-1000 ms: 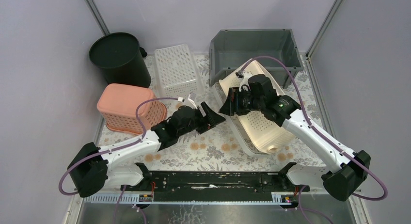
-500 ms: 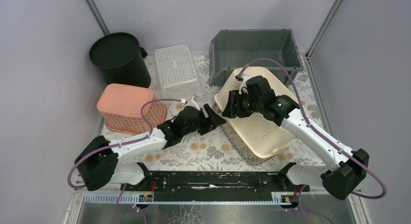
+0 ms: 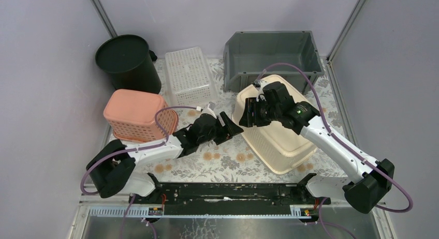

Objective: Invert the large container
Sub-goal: Turn the container upside down at the center of the board.

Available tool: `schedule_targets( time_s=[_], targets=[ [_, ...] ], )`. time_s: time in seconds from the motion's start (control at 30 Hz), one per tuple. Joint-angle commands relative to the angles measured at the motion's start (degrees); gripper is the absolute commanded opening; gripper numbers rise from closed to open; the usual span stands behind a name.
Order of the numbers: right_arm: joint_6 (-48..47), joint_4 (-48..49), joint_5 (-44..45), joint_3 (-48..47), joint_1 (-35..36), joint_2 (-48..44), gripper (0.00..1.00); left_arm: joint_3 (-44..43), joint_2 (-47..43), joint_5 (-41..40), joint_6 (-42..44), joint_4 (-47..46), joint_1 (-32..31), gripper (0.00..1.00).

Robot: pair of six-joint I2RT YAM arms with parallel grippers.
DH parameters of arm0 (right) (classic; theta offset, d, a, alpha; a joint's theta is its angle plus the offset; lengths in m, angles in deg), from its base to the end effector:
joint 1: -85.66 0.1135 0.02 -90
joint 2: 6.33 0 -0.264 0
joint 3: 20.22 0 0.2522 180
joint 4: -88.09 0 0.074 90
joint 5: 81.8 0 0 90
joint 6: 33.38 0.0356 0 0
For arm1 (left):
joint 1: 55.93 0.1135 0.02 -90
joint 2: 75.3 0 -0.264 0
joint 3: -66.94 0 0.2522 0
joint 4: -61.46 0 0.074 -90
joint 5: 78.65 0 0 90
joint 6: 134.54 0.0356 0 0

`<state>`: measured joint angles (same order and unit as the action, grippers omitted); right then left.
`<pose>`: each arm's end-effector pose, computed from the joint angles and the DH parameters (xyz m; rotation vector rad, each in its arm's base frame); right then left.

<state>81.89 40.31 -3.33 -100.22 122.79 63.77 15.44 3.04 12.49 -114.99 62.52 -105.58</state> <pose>0.2066 0.1653 0.3382 -0.3568 2.3165 0.7952 0.1863 -0.2203 0.2069 -0.4073 2.2965 -1.2283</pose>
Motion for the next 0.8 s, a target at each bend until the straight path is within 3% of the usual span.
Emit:
schedule_targets(
  time_s=[0.0, 0.2, 0.37, 0.63, 0.77],
  targets=[
    [-1.6, -0.4, 1.4, -1.0, 0.1, -2.5, 0.58, 0.4, 1.7, 1.0, -0.6, -4.7, 0.3, 0.79],
    [-7.9, -6.6, 9.9, -5.0, -2.6, -1.9, 0.64, -0.7, 0.5, 0.6, 0.1, -1.6, 0.0, 0.79],
    [-12.9, -8.8, 12.3, -8.0, -14.5, -2.1, 0.7, -2.7, -2.6, -0.5, 1.9, 4.8, -0.4, 0.79],
    [-15.8, -6.9, 20.3, -9.8, -28.5, -3.6, 0.96, -5.5, -5.6, -1.6, 4.0, 12.3, -1.0, 0.79],
    [-13.7, -3.3, 16.3, -6.5, -35.2, -3.6, 0.98, -7.5, -6.5, -1.8, 5.5, 16.3, -1.0, 0.8]
  ],
)
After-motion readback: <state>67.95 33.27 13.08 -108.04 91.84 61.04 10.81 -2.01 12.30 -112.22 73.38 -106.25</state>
